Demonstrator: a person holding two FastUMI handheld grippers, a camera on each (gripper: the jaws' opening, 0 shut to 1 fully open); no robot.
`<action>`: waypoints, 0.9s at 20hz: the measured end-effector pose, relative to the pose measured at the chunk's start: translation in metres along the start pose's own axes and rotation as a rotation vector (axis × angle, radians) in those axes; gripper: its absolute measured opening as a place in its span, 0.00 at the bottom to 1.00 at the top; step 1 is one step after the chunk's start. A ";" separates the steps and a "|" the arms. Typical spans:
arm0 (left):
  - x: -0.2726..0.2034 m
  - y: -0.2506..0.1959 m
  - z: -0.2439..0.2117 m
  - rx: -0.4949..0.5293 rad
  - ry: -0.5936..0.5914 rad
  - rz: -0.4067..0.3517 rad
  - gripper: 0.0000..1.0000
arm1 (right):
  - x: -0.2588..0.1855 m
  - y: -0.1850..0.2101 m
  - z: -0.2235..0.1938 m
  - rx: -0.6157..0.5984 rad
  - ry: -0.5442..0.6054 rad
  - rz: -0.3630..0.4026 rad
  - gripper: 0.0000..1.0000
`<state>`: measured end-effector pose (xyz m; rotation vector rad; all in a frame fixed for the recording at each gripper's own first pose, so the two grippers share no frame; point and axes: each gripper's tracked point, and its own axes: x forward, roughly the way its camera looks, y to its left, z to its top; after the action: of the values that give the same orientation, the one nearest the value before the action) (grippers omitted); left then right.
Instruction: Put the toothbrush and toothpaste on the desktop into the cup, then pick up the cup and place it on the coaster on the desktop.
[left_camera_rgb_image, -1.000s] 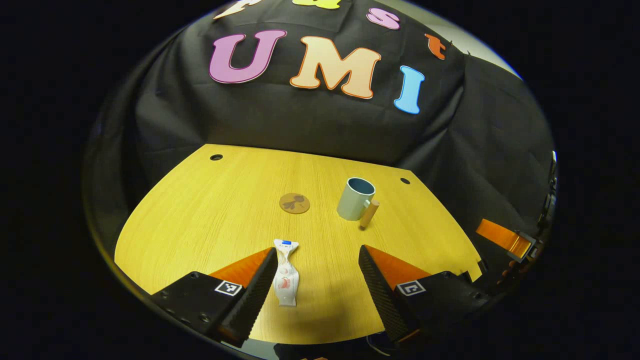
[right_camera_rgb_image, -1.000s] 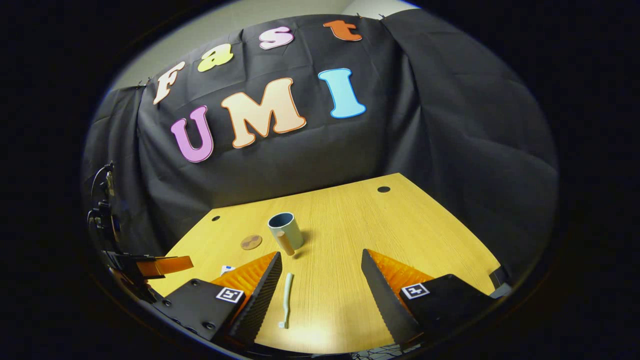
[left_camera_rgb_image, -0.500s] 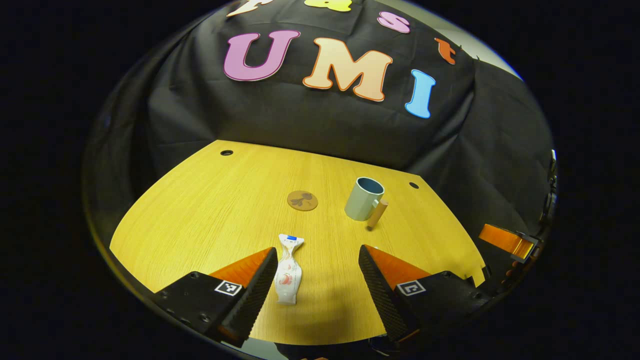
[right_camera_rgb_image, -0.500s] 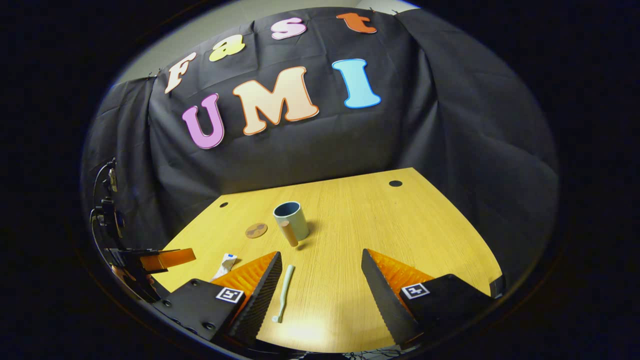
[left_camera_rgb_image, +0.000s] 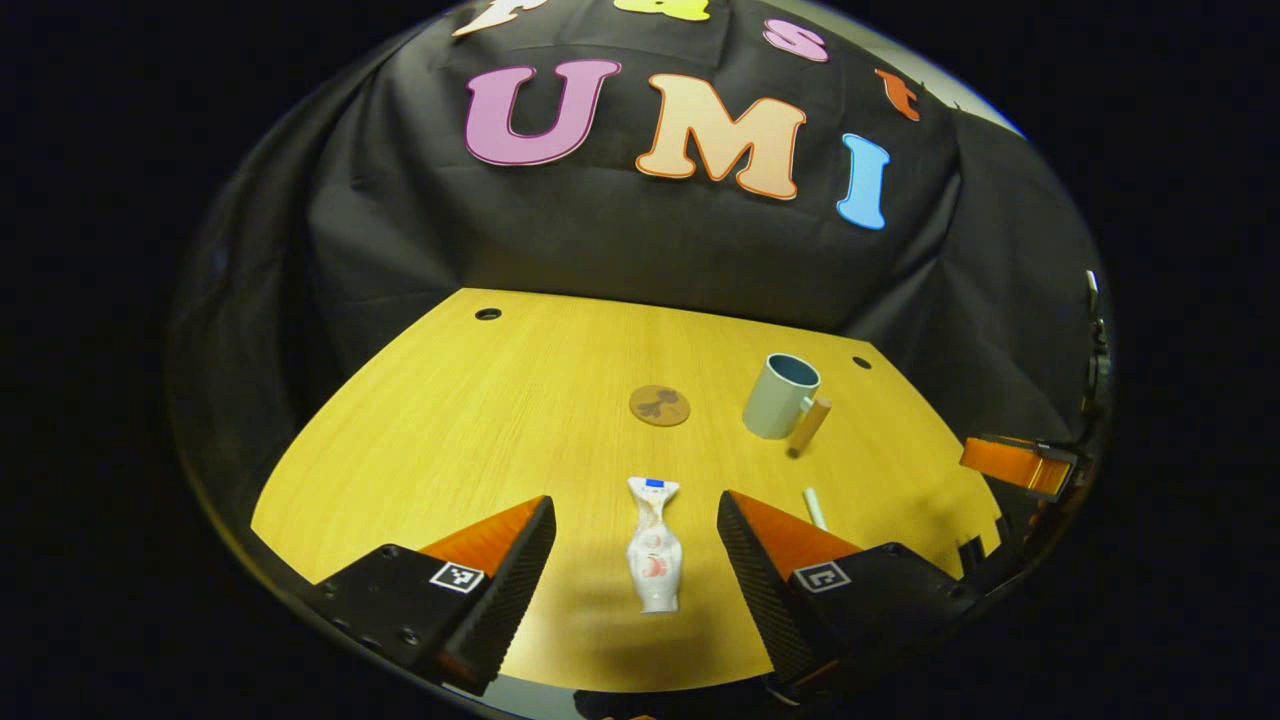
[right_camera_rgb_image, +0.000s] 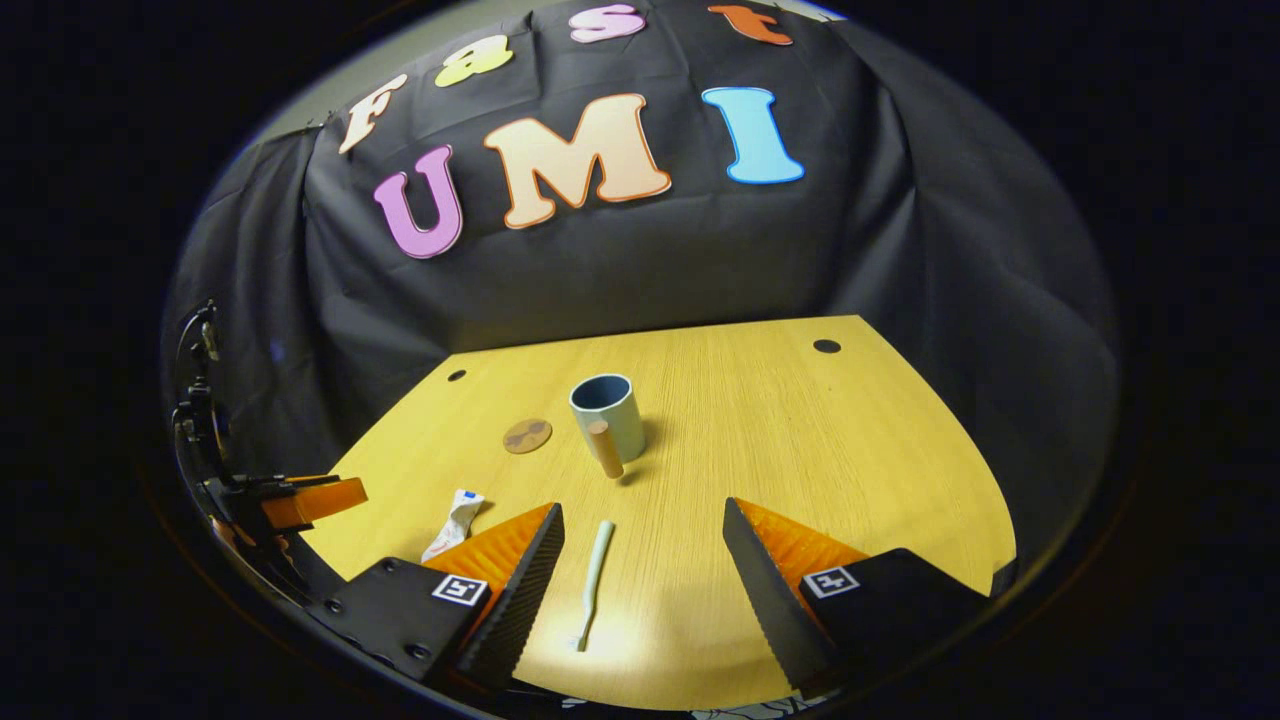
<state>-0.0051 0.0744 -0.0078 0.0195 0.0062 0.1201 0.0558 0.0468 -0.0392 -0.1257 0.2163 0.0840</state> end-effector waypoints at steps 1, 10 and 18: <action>0.000 0.008 -0.001 0.009 0.009 0.002 0.95 | 0.007 0.004 -0.007 -0.009 0.034 -0.012 0.98; 0.014 0.054 -0.021 0.000 0.089 0.008 0.96 | 0.071 0.041 -0.062 -0.022 0.345 -0.024 0.94; 0.033 0.078 -0.036 -0.022 0.157 -0.004 0.96 | 0.106 0.043 -0.089 0.021 0.543 -0.107 0.93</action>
<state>0.0179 0.1566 -0.0424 -0.0115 0.1614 0.1178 0.1361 0.0842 -0.1540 -0.1375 0.7510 -0.0616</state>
